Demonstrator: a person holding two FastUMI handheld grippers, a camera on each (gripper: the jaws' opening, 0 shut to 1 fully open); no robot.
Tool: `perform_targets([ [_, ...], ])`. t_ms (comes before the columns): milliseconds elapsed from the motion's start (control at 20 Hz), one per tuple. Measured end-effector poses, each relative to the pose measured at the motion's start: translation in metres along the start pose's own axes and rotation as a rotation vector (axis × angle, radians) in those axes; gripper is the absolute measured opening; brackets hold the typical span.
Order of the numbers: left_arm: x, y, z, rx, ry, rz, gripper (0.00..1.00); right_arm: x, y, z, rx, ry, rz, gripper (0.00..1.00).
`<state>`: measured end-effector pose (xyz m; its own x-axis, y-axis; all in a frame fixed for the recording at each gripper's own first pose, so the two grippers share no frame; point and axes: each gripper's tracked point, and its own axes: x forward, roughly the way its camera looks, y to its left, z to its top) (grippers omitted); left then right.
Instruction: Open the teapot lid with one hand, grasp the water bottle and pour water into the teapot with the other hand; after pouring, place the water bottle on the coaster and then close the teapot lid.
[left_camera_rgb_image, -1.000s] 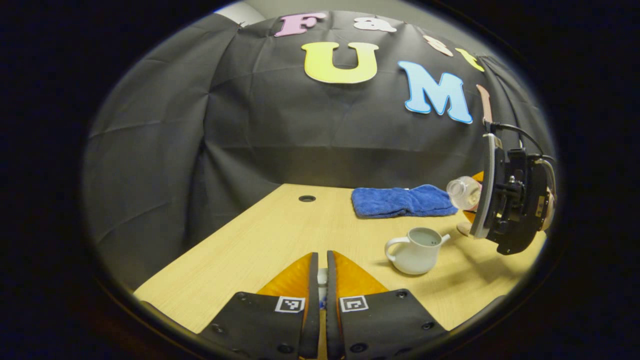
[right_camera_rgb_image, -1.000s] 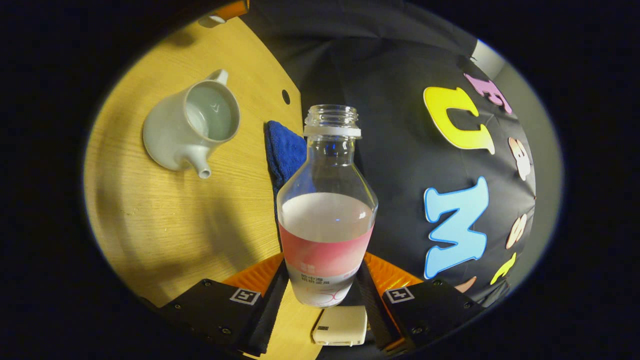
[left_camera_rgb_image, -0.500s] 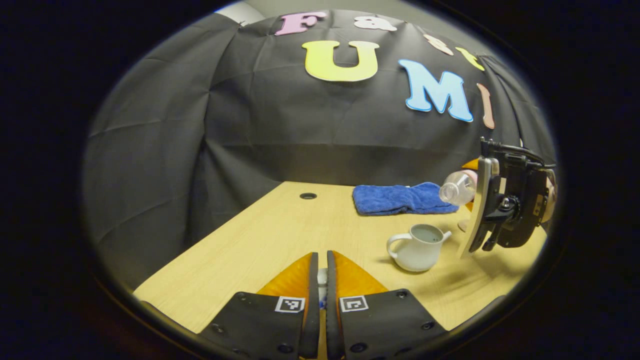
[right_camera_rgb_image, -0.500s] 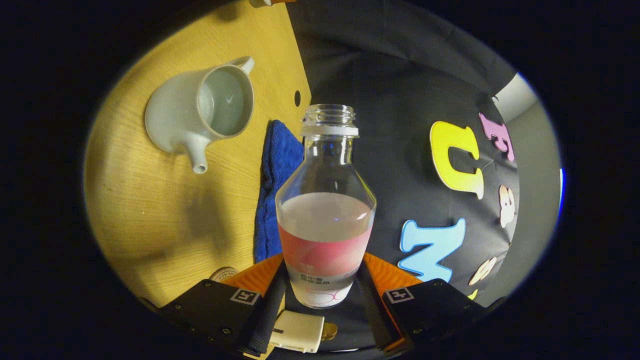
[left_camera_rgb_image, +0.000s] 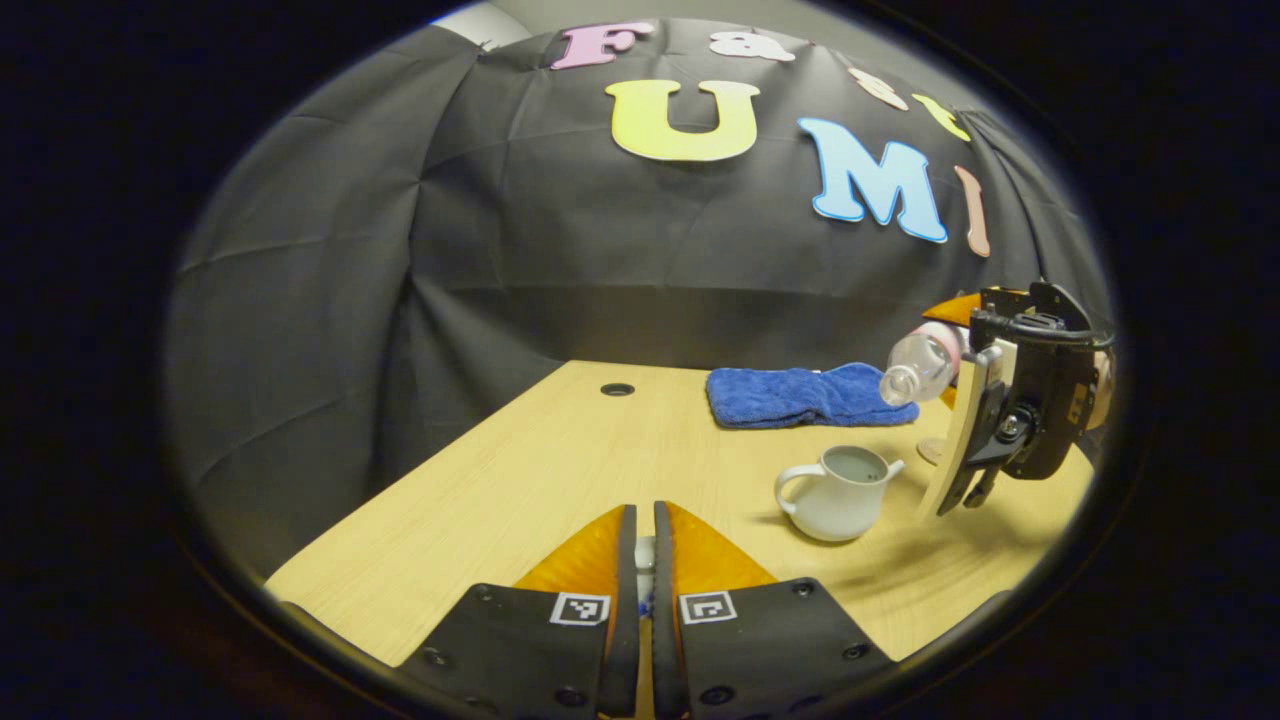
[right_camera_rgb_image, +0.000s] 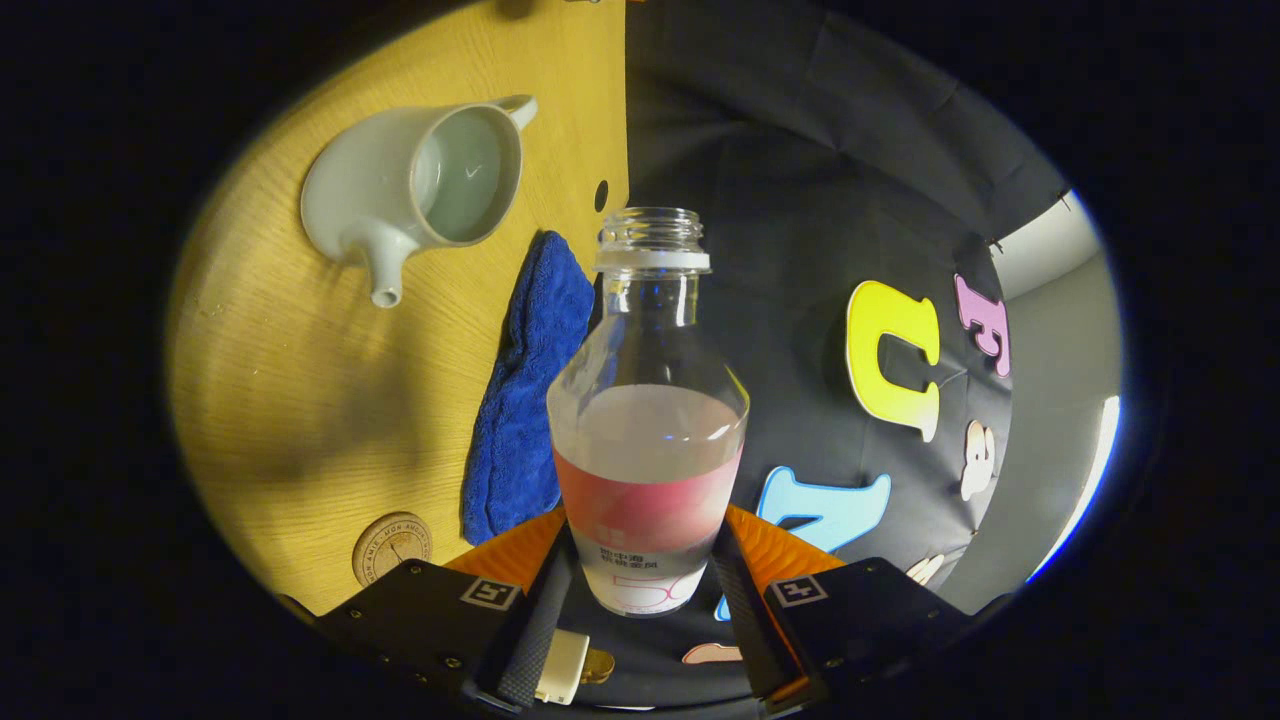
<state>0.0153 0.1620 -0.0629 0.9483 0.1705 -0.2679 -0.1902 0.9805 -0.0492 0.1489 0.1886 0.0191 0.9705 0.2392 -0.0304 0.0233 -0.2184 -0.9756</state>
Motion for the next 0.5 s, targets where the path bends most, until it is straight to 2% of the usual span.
perform_targets([
  [150,0.001,-0.001,-0.001,-0.002,0.004,-0.002,0.12,0.004,-0.008,0.001,-0.043,-0.005,-0.04,0.75],
  [200,0.001,-0.001,-0.002,-0.001,0.006,-0.004,0.14,0.006,-0.008,0.001,-0.047,-0.007,-0.045,0.76],
  [500,0.001,-0.001,-0.001,0.001,0.009,-0.007,0.14,0.01,-0.018,0.001,-0.097,-0.017,-0.093,0.76],
])
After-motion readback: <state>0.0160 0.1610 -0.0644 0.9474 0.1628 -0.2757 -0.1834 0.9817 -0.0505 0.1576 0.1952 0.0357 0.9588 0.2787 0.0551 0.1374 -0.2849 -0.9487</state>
